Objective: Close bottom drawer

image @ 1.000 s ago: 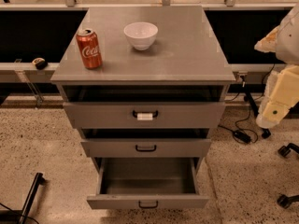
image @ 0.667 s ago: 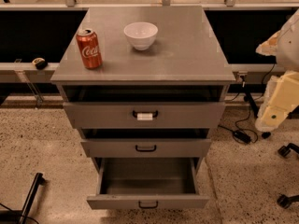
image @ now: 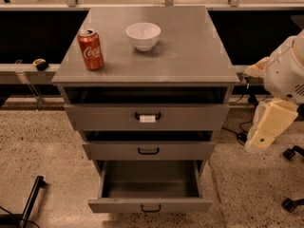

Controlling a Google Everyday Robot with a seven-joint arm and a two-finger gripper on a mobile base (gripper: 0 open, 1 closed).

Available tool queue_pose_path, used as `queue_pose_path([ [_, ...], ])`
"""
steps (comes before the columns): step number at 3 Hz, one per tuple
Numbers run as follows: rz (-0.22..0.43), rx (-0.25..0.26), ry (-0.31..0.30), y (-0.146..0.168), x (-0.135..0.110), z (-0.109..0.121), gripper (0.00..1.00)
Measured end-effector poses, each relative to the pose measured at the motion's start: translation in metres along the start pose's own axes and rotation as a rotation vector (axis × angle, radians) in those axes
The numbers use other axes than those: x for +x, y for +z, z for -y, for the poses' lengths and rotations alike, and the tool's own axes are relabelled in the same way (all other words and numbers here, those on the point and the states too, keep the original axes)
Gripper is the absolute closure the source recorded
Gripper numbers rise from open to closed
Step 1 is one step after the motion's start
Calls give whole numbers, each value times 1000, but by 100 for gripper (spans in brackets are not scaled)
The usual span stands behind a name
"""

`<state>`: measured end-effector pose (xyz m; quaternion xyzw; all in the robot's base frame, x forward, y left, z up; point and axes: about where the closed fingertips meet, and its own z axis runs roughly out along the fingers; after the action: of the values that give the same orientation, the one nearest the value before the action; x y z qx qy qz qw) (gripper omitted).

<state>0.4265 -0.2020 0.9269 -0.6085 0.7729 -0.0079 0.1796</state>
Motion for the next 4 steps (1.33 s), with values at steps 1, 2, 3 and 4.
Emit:
queue_pose_path([
  [1,75,-74,32,53,27,-8,0],
  [2,242,-144,69,137,50,-41,0],
  [3,402,-153,71,198,58,-57,0],
  [4,432,-156,34,212,60,-60,0],
])
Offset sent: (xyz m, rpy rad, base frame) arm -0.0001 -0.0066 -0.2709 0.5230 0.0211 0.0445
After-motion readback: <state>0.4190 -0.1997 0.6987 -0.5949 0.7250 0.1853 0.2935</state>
